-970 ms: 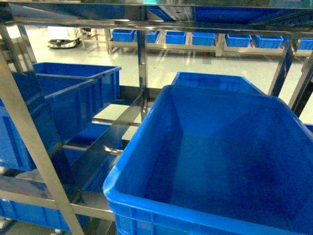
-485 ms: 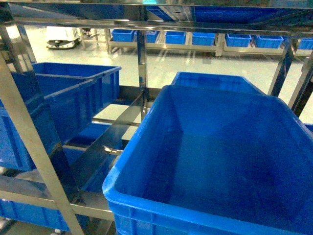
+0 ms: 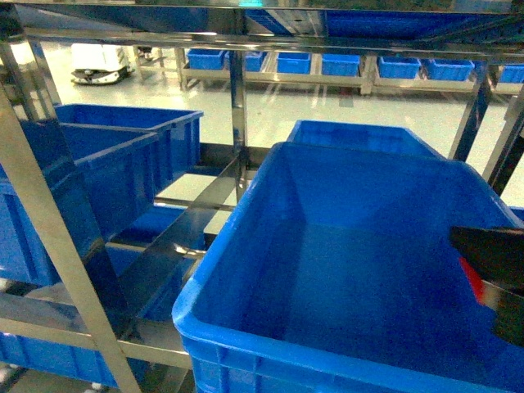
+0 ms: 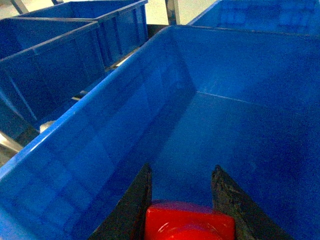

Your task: Pick red block from blue box to shelf

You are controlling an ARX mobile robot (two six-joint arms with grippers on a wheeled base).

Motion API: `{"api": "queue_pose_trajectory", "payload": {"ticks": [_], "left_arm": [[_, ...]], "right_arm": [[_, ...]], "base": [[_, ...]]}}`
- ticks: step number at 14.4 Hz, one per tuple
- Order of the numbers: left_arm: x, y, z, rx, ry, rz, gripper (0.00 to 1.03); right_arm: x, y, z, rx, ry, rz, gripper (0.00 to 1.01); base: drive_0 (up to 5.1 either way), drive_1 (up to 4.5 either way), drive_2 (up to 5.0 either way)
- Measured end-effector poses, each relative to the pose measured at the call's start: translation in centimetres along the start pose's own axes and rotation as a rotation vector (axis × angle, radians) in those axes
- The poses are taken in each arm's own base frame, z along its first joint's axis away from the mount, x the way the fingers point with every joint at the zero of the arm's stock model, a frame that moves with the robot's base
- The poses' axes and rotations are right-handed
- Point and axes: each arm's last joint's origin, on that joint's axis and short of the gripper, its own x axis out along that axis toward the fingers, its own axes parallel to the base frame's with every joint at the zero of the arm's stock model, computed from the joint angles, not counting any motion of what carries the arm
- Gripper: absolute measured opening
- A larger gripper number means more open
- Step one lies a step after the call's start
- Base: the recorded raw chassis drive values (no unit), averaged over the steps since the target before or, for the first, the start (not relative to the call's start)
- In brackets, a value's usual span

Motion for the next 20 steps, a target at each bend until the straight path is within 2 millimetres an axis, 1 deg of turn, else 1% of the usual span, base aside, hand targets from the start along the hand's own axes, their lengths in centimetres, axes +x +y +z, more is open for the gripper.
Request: {"api": "queue_pose_trajectory", "payload": {"ticks": [2, 3, 4, 5, 6, 7, 9, 10, 11, 12, 14, 15, 16, 17, 18, 19, 20], "left_arm": [[0.0, 0.0, 0.0, 0.000, 0.000, 0.000, 0.98], [0.0, 0.0, 0.0, 0.000, 0.000, 0.000, 0.98], [0.0, 0.0, 0.0, 0.000, 0.000, 0.000, 0.98], [0.0, 0.0, 0.0, 0.000, 0.000, 0.000, 0.98], [0.0, 0.0, 0.0, 0.000, 0.000, 0.001, 0.98], [0.0, 0.0, 0.0, 0.000, 0.000, 0.000, 0.98], [0.0, 0.0, 0.0, 0.000, 0.000, 0.000, 0.98], [0.0, 0.0, 0.0, 0.000, 0.000, 0.000, 0.98], [0.0, 0.0, 0.0, 0.000, 0.000, 0.000, 0.98], [0.0, 0.0, 0.0, 0.000, 0.000, 0.000, 0.98], [0.0, 0.0, 0.0, 0.000, 0.000, 0.000, 0.98], [0.0, 0.0, 0.0, 0.000, 0.000, 0.000, 0.98], [0.0, 0.0, 0.0, 0.000, 0.000, 0.000, 0.98], [0.0, 0.0, 0.0, 0.000, 0.000, 0.000, 0.98], [0.0, 0.0, 0.0, 0.000, 0.000, 0.000, 0.98], [0.0, 0.0, 0.0, 0.000, 0.000, 0.000, 0.98], [0.0, 0.0, 0.0, 0.000, -0.001, -0.001, 0.98]], "right_arm": [[3.6, 0.9, 0.0, -0.028, -0.007, -0.013, 0.28], [4.9, 1.2, -0.1, -0.051, -0.026, -0.031, 0.28], [6.1, 1.2, -0.2, -0.069, -0.026, -0.054, 0.34], [6.8, 1.2, -0.2, -0.073, -0.027, -0.077, 0.45], [6.7, 1.3, -0.3, -0.071, -0.011, -0.083, 0.58], [6.3, 1.5, -0.2, -0.068, -0.015, -0.076, 0.69], [3.6, 1.6, 0.1, -0.054, -0.031, -0.058, 0.92], [1.9, 1.3, 0.0, -0.043, -0.022, -0.055, 1.00], [0.1, 0.8, -0.2, -0.030, -0.004, -0.061, 0.97], [-1.6, 0.4, -0.3, -0.021, 0.010, -0.071, 0.98], [-6.0, -0.8, 0.8, 0.004, -0.025, -0.112, 0.98], [-8.3, -1.5, 1.5, 0.009, -0.075, -0.154, 0.98], [-10.5, -2.2, 1.7, 0.008, -0.115, -0.198, 0.98], [-12.1, -2.9, 2.0, -0.007, -0.172, -0.258, 0.98], [-13.5, -3.2, 2.6, -0.032, -0.231, -0.319, 0.98], [-14.3, -3.4, 3.4, -0.038, -0.279, -0.325, 0.98], [-15.2, -3.4, 3.7, -0.096, -0.389, -0.297, 0.87]], "base": [[0.0, 0.00, 0.0], [0.0, 0.00, 0.0], [0.0, 0.00, 0.0], [0.0, 0.00, 0.0], [0.0, 0.00, 0.0], [0.0, 0.00, 0.0], [0.0, 0.00, 0.0], [0.0, 0.00, 0.0], [0.0, 0.00, 0.0], [0.0, 0.00, 0.0], [0.0, 0.00, 0.0], [0.0, 0.00, 0.0], [0.0, 0.00, 0.0], [0.0, 0.00, 0.0], [0.0, 0.00, 0.0], [0.0, 0.00, 0.0], [0.0, 0.00, 0.0]]}}
